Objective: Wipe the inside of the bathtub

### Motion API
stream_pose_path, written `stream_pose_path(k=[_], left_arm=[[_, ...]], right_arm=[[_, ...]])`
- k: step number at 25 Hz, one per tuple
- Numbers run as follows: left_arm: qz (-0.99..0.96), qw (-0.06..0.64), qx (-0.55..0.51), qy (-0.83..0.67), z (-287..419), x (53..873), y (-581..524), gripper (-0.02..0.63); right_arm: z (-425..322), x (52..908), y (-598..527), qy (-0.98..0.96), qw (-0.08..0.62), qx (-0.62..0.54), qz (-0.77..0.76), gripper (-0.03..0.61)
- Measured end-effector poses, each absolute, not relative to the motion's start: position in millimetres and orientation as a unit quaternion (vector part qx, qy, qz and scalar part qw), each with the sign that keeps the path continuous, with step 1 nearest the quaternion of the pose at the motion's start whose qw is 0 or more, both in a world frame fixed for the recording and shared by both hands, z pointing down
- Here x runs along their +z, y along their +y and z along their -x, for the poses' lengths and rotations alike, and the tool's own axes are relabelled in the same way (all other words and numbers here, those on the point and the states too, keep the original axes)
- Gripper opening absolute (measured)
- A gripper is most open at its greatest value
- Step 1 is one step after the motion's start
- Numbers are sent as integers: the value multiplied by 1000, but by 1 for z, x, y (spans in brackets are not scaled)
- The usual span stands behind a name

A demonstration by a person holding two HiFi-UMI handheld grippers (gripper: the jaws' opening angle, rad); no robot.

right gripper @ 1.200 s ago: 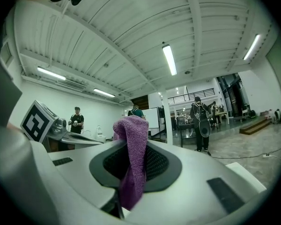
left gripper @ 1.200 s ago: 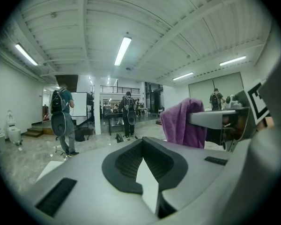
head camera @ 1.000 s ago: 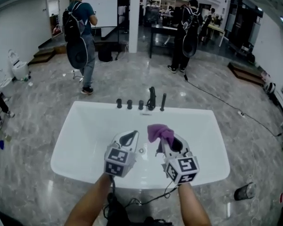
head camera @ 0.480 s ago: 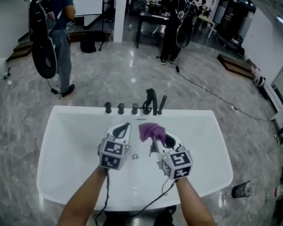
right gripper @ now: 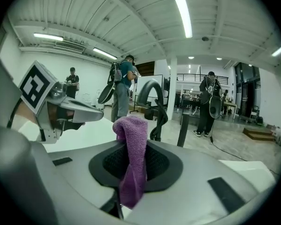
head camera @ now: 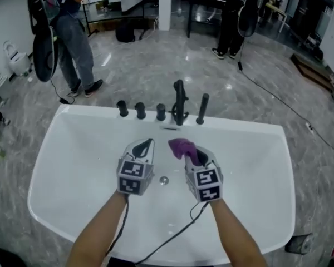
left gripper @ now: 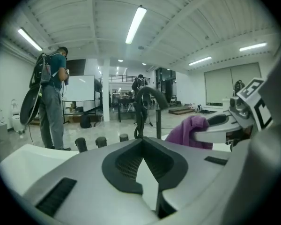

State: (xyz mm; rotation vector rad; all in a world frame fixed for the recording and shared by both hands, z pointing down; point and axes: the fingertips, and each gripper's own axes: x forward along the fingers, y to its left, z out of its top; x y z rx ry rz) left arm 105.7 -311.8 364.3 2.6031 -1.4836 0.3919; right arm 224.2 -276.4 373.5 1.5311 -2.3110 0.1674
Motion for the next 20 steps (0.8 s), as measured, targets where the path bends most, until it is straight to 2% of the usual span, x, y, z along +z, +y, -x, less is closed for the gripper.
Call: stream_pose_path(k=[12,20], left_arm=[[-864,62,196,-460,-65,545,-401,8],[-855,84,178,-479,-13,579,-426,6]], right_arm=[[-169,563,-408,-786,192,85,-582,74],[-83,591,-461,-806,159,80,-564,72]])
